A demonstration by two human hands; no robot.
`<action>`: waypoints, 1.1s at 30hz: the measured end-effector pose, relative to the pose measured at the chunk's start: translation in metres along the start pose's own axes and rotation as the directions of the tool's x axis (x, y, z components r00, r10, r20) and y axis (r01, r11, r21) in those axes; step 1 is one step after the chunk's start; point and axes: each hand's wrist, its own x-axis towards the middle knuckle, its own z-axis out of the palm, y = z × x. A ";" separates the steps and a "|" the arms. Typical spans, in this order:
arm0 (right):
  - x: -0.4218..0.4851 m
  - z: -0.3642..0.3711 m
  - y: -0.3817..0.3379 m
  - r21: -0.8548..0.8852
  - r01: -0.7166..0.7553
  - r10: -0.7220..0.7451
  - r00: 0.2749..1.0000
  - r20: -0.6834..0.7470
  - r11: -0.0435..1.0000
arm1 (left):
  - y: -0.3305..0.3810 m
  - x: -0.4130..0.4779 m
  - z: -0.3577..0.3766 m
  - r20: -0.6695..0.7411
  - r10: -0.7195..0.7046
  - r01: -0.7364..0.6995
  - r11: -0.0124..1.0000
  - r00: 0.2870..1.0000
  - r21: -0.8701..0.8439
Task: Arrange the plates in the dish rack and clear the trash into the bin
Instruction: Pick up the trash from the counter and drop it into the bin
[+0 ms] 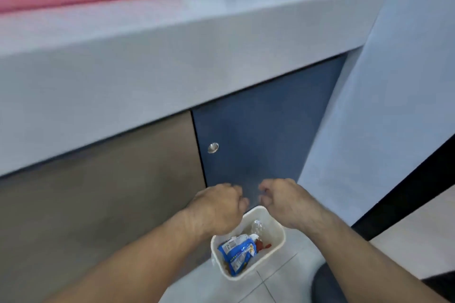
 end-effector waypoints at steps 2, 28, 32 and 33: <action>-0.028 -0.040 -0.023 -0.006 0.008 -0.008 1.000 -0.008 1.000 | 0.017 -0.027 -0.043 0.003 0.013 -0.013 1.000 1.000 0.008; -0.171 -0.235 -0.340 0.047 0.265 -0.258 0.960 -0.108 0.963 | -0.064 -0.269 -0.364 -0.331 -0.051 -0.019 0.978 0.942 -0.206; -0.161 -0.213 -0.388 0.060 0.259 -0.251 0.961 -0.112 0.964 | -0.117 -0.286 -0.387 -0.340 -0.057 -0.020 0.976 0.939 -0.218; -0.158 -0.209 -0.399 0.056 0.258 -0.251 0.962 -0.109 0.964 | -0.129 -0.290 -0.393 -0.348 -0.059 -0.023 0.974 0.936 -0.225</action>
